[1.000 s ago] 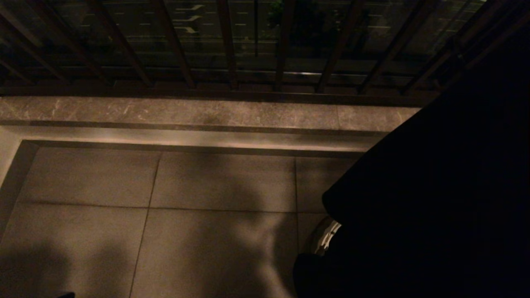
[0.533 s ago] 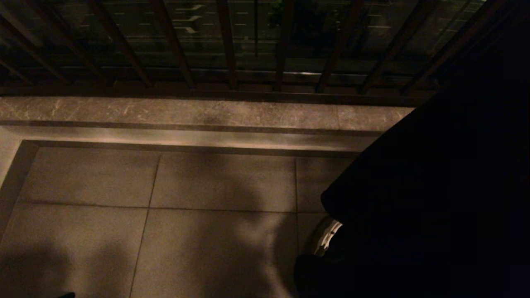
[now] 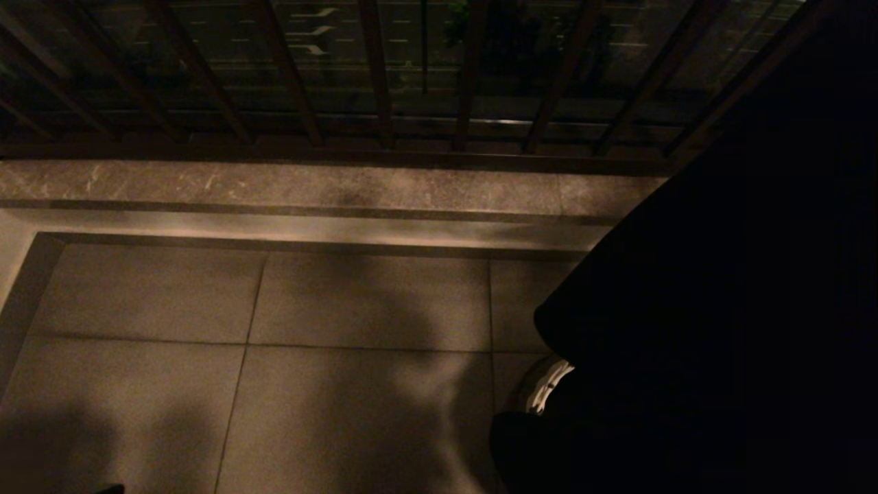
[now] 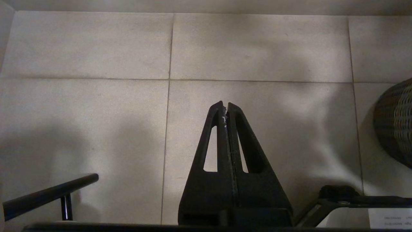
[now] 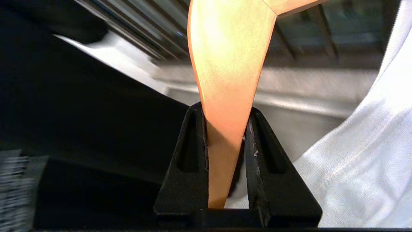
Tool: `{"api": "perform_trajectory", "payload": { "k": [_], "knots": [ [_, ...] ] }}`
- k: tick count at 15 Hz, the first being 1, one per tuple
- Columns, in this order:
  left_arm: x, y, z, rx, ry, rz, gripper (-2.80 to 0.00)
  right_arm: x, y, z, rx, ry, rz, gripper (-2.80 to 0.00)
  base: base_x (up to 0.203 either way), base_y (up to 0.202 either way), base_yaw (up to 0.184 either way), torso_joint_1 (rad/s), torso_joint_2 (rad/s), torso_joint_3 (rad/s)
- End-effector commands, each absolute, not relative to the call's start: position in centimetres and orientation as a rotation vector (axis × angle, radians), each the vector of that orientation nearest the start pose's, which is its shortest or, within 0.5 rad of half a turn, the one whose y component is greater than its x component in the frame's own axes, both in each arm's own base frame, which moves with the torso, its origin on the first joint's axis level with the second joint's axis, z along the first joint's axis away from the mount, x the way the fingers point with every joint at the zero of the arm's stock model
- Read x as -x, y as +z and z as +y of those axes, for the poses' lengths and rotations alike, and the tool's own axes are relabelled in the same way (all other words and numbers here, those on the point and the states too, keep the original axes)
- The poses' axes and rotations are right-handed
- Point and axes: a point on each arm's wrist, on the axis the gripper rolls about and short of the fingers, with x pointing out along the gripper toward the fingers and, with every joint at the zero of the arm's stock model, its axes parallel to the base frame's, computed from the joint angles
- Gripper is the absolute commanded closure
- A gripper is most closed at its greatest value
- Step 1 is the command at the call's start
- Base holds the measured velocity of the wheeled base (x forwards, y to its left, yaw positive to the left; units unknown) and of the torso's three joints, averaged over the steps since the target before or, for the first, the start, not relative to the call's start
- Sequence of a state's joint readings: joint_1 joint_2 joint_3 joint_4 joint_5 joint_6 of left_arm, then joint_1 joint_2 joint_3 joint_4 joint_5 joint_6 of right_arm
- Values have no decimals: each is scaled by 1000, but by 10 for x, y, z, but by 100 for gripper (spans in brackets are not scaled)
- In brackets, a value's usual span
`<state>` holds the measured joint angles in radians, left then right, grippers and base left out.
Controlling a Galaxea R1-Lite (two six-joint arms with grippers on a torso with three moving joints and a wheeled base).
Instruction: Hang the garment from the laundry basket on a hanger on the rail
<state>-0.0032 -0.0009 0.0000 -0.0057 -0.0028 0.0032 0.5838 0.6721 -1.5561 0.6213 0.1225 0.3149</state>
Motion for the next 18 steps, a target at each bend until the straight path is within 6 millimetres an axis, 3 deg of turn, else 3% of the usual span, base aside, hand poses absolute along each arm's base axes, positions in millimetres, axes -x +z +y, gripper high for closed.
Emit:
{"api": "perform_trajectory", "payload": {
  "k": [1,6,8,18],
  "knots": [
    [23,76,0,-3,-6,-5,0,78,412,-48,-370,761,-189,0,0,0,0,0,0,0],
    [23,76,0,0,-4,-3,0,102,436,-60,-353,910,-255,0,0,0,0,0,0,0],
    [23,76,0,-1,-6,-3,0,110,435,-64,-337,979,-246,0,0,0,0,0,0,0],
    [23,75,0,0,-5,-2,0,120,430,-68,-335,970,-259,0,0,0,0,1,1,68]
  ]
}}
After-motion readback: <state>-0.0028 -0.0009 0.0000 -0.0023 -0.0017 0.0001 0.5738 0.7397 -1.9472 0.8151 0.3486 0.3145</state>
